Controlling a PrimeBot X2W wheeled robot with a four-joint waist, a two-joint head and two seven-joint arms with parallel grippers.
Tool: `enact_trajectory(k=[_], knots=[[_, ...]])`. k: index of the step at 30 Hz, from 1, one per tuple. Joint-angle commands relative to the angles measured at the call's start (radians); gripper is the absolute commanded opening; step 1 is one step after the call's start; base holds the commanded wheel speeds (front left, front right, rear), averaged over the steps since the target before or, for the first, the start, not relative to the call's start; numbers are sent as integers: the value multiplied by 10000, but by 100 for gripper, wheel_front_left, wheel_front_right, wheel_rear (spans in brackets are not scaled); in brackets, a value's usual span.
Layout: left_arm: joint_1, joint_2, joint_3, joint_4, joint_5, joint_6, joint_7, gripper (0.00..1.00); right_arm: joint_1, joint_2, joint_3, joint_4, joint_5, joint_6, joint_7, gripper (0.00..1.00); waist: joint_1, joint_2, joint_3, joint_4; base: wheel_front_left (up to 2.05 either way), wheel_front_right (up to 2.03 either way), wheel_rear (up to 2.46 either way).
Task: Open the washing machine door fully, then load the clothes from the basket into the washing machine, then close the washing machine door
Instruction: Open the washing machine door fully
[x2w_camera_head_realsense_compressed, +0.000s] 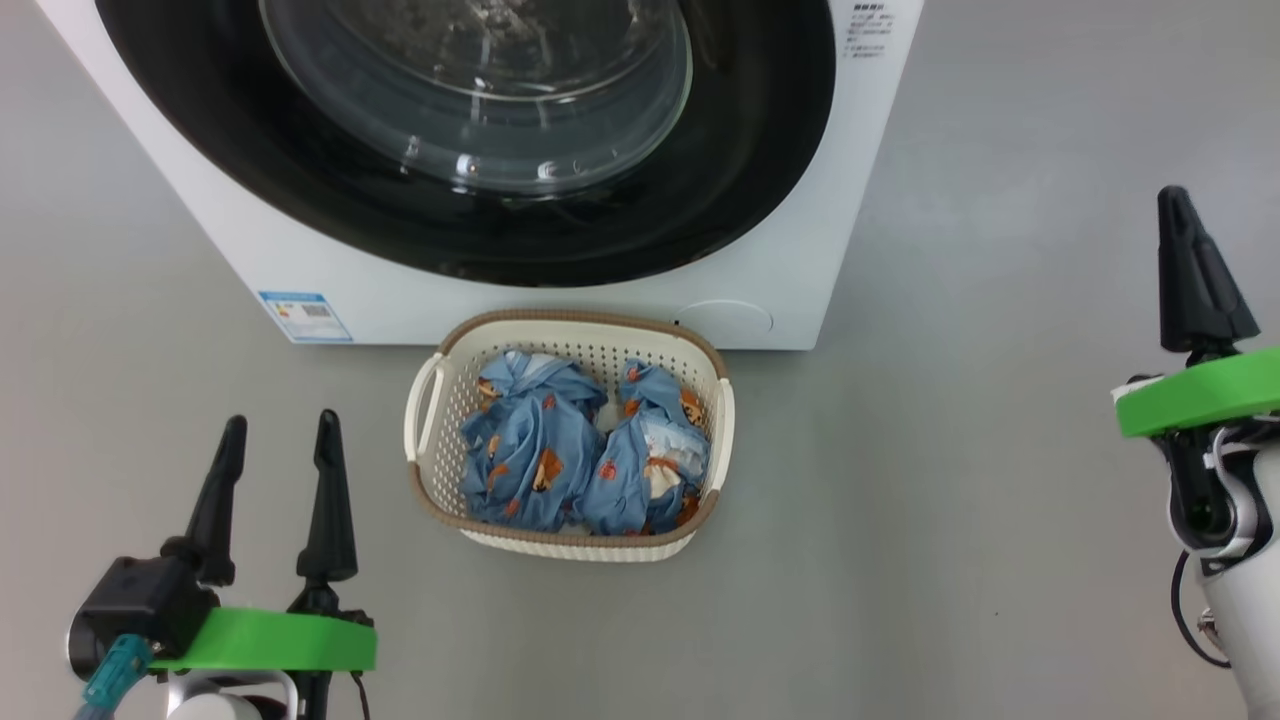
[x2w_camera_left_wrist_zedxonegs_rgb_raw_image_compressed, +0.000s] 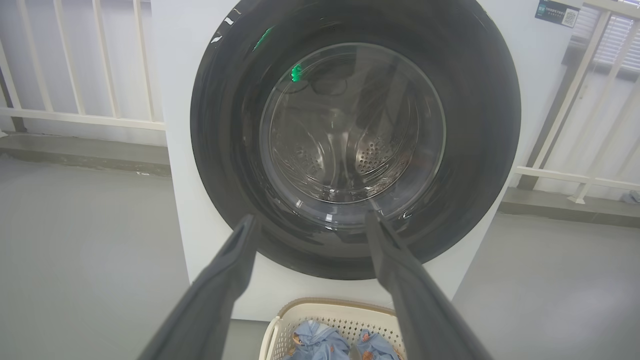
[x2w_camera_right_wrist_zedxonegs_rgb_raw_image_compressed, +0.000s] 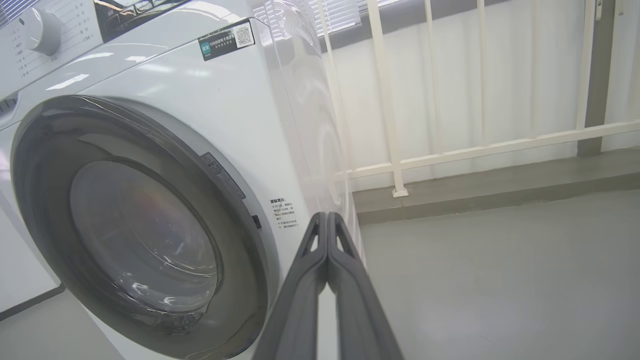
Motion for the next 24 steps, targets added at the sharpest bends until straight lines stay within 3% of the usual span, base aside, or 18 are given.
enact_trajectory(k=[1, 16, 24], knots=[[-400, 104, 383, -350, 102, -64, -65, 100, -411, -236, 286, -85, 393, 73, -51, 0, -1, -1, 314, 135, 0, 0, 0], [-1012, -137, 470, -512, 273, -241, -65, 100, -2398, -1181, 1111, 727, 3523, 73, 472, 0, -1, -1, 1625, 625, 0, 0, 0], [-1482, -327, 429, -526, 248, -342, -65, 100, -3947, -2141, 1528, 432, 6711, 73, 1876, 0, -1, -1, 2489, 1184, 0, 0, 0]])
